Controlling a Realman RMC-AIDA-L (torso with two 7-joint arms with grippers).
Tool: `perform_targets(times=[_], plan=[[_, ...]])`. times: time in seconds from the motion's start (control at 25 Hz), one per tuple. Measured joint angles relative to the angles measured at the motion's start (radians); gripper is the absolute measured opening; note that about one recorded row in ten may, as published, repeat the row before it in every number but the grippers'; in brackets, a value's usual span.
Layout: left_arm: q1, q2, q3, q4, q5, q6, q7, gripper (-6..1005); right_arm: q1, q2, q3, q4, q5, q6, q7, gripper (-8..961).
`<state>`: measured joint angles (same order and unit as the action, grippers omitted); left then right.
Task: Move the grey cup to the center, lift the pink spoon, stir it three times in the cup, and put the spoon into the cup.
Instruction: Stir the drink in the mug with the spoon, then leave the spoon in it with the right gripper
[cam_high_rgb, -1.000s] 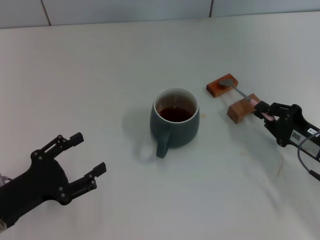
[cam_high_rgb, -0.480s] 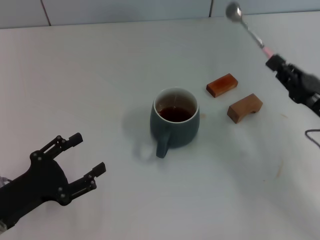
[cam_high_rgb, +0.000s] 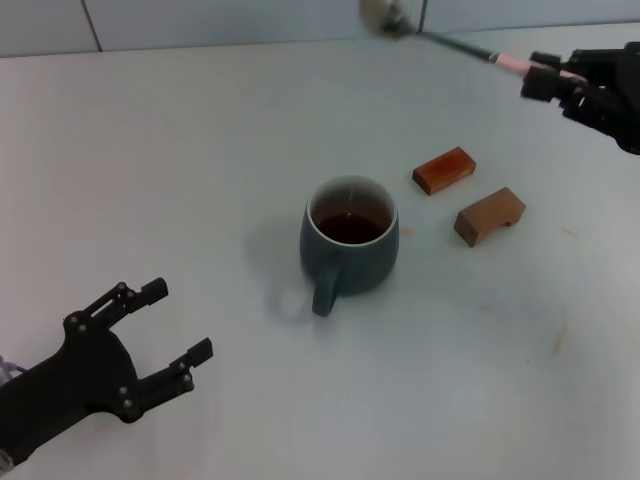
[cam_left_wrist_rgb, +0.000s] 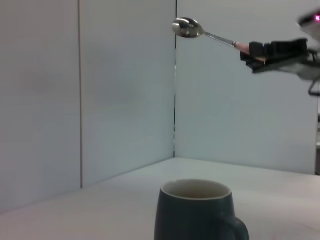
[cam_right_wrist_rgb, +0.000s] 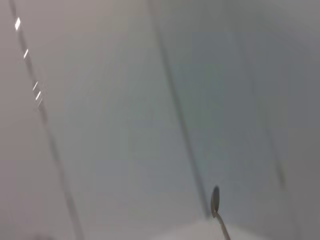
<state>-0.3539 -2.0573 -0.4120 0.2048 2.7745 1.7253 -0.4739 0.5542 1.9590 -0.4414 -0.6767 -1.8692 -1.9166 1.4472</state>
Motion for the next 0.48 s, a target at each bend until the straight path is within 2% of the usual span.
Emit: perform_targets(times=[0.08, 0.16, 0.32, 0.48], plan=[[0.0, -0.001, 0.011, 0.001, 0.0, -0.004, 0.0, 829, 0.026, -0.026, -0.099, -0.083, -0.005, -0.004, 0.103, 117], [-0.003, -0.001, 0.022, 0.002, 0.001, -0.009, 0.0, 829, 0.05, -0.04, -0.165, -0.157, -0.024, -0.005, 0.181, 117], [-0.006, -0.001, 0.036, 0.005, 0.001, -0.012, 0.0, 829, 0.117, -0.047, -0.263, -0.297, -0.142, -0.005, 0.311, 117], [-0.009, -0.001, 0.049, 0.013, 0.001, -0.017, -0.004, 829, 0.187, -0.053, -0.325, -0.349, -0.271, -0.005, 0.389, 116]])
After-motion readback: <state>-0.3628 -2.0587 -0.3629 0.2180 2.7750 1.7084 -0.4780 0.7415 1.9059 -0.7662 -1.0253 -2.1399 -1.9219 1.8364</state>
